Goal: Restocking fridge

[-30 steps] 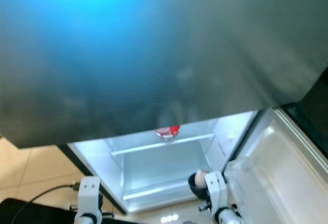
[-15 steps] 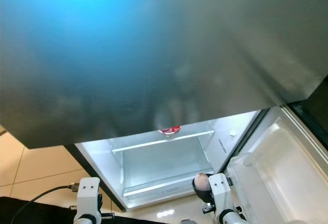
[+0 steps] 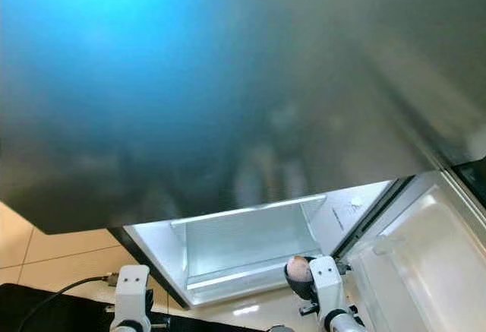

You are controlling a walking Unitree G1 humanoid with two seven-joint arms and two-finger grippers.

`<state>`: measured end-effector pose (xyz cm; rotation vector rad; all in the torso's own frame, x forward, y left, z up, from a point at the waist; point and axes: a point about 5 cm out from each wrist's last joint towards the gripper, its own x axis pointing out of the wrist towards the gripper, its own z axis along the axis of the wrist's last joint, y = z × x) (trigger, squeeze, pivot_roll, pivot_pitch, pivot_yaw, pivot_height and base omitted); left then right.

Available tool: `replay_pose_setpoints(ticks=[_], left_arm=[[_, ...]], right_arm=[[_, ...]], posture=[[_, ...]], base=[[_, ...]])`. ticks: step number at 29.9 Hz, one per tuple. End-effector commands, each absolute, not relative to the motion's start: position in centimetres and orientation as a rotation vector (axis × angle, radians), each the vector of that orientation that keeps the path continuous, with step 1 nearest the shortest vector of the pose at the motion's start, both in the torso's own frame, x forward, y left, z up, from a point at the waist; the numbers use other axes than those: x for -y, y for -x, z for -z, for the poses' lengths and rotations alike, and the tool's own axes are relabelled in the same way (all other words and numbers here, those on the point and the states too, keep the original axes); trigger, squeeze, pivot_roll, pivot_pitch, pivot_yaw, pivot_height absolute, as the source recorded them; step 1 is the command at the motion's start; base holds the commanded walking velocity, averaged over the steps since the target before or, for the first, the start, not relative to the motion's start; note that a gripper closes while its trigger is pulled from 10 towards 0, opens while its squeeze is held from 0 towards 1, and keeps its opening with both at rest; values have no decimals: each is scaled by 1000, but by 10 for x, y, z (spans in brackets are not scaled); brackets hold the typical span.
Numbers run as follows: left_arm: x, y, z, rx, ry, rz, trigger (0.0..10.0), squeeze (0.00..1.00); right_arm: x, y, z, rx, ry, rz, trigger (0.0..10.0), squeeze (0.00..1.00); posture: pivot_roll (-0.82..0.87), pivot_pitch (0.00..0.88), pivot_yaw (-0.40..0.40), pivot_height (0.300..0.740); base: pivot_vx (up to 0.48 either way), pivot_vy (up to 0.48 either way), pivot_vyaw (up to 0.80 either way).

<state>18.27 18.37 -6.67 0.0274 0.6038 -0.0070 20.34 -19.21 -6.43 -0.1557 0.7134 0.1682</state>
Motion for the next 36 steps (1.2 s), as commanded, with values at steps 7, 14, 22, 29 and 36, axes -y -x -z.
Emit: replay_pose_setpoints(ticks=[7,14,22,29,36], left_arm=[[-171,-168,65,-549,-128,304,10000,0],[-175,-172,57,-474,-138,318,10000,0],[-173,-176,52,-433,-169,346,10000,0],[-171,-178,49,-413,-180,362,10000,0],[-170,-183,46,-386,-193,371,10000,0]], right_arm=[[189,-200,65,-701,109,-172,10000,0],[190,-200,64,-690,92,-174,10000,0],[189,-199,64,-672,70,-188,10000,0],[184,-204,60,-639,41,-205,10000,0],[183,-208,57,-606,22,-216,10000,0]], posture=[[-97,131,-18,731],[-95,133,-19,711],[-97,135,-18,701],[-99,135,-17,686],[-101,136,-14,681]], base=[[0,0,0],[0,0,0],[0,0,0],[0,0,0],[0,0,0]])
